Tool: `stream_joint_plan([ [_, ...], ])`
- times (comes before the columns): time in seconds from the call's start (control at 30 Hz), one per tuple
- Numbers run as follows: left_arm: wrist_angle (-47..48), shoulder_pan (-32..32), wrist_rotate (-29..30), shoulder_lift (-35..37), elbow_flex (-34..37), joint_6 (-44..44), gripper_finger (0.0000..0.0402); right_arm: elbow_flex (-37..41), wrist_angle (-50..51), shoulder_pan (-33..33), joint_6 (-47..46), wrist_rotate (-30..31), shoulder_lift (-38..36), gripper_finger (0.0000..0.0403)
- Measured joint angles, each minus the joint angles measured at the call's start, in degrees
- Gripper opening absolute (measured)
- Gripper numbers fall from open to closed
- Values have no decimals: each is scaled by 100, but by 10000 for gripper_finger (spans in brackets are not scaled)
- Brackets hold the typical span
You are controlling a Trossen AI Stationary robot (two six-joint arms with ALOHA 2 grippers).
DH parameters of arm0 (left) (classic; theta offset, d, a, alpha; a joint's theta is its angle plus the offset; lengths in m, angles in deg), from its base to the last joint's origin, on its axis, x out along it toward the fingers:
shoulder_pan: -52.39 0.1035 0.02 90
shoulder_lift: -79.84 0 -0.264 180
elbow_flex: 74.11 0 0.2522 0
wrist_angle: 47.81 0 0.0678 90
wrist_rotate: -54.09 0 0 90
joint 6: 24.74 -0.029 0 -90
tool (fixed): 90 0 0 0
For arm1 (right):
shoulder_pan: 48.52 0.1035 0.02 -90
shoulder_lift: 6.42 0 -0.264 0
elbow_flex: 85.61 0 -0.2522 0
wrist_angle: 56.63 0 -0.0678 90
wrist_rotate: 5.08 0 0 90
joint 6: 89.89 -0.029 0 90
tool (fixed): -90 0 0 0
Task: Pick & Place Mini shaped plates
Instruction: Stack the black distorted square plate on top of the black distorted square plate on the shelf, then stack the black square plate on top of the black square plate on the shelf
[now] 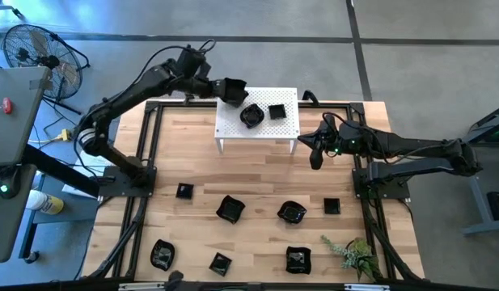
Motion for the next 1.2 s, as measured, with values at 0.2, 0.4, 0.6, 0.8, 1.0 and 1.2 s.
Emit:
stream_joint_plan([
  [0.2,-5,142,2,-282,5,-535,1,0,-2,0,53,80,0,3],
  [0.4,-8,142,7,-437,9,-814,1,0,-4,0,51,99,0,5],
  [0.6,-4,132,322,-447,9,-897,4,0,-7,0,49,99,0,2],
  [0.8,-2,132,352,-447,9,-900,49,0,-9,0,-11,99,0,6],
  [1.0,-6,132,354,-447,9,-1140,98,0,-10,2,-76,97,0,2],
  [1.2,118,123,437,-189,11,-1440,86,0,-11,2,-76,97,0,6],
])
